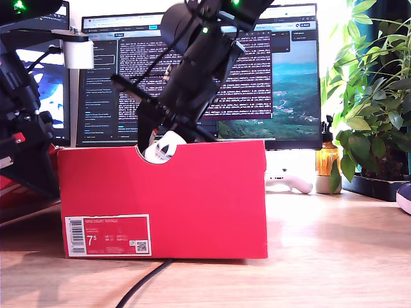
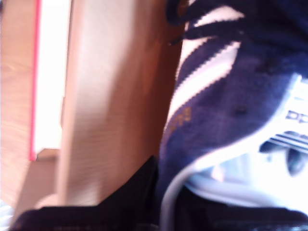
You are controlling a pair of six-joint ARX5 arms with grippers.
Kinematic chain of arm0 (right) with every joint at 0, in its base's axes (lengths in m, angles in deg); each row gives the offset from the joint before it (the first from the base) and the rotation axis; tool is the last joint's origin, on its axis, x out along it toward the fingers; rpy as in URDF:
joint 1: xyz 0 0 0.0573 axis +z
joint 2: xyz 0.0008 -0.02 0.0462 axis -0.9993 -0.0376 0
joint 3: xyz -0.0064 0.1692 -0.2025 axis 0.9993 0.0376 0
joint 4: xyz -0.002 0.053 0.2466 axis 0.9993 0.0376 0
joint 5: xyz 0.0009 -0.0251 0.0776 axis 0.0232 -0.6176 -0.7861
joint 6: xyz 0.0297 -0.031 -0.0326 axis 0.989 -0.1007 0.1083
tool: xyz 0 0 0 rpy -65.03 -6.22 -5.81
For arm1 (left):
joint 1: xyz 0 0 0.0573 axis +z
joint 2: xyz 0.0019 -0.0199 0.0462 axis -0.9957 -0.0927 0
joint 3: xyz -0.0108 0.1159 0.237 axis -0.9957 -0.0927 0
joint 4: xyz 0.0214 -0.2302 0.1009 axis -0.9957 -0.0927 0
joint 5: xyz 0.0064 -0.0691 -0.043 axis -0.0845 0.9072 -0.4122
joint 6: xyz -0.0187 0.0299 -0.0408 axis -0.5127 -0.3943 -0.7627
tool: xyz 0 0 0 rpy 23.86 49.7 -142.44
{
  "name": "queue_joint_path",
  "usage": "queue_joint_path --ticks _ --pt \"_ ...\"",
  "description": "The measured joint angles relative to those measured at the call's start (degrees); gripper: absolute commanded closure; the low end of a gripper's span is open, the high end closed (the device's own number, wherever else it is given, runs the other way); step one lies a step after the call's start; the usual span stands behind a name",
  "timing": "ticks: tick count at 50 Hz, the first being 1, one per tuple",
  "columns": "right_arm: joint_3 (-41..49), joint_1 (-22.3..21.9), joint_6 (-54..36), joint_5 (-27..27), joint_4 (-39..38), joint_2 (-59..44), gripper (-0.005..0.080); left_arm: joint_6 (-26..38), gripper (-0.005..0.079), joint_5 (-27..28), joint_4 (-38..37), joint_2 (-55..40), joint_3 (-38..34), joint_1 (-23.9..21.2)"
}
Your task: Pack the blue shoes by picking the first shoe and placing it inside the red shoebox, left side, then picking and rotating the second shoe and placing it in the shoebox
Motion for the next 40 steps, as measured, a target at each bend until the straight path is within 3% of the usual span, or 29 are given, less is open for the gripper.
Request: queue_joint_path --ticks 19,28,35,40 --pt "0.0 0.7 1.7 0.4 -3.2 -1.2 0.0762 0.0 0.0761 -0.2 0.0 0.0 0.0 0.0" --pt "0.0 0.7 1.4 -1.1 -3.5 -1.2 0.0640 0.0 0.0761 -0.4 0.0 0.0 0.0 0.0" --pt "0.0 1.2 0.0 -2.0 -2.2 -1.2 0.0611 0.0 0.0761 -0.4 0.1 0.0 0.0 0.0" --pt "0.0 1.7 -0.1 -2.1 -1.3 -1.2 0.0543 0.0 0.0761 -0.5 0.1 0.0 0.0 0.0"
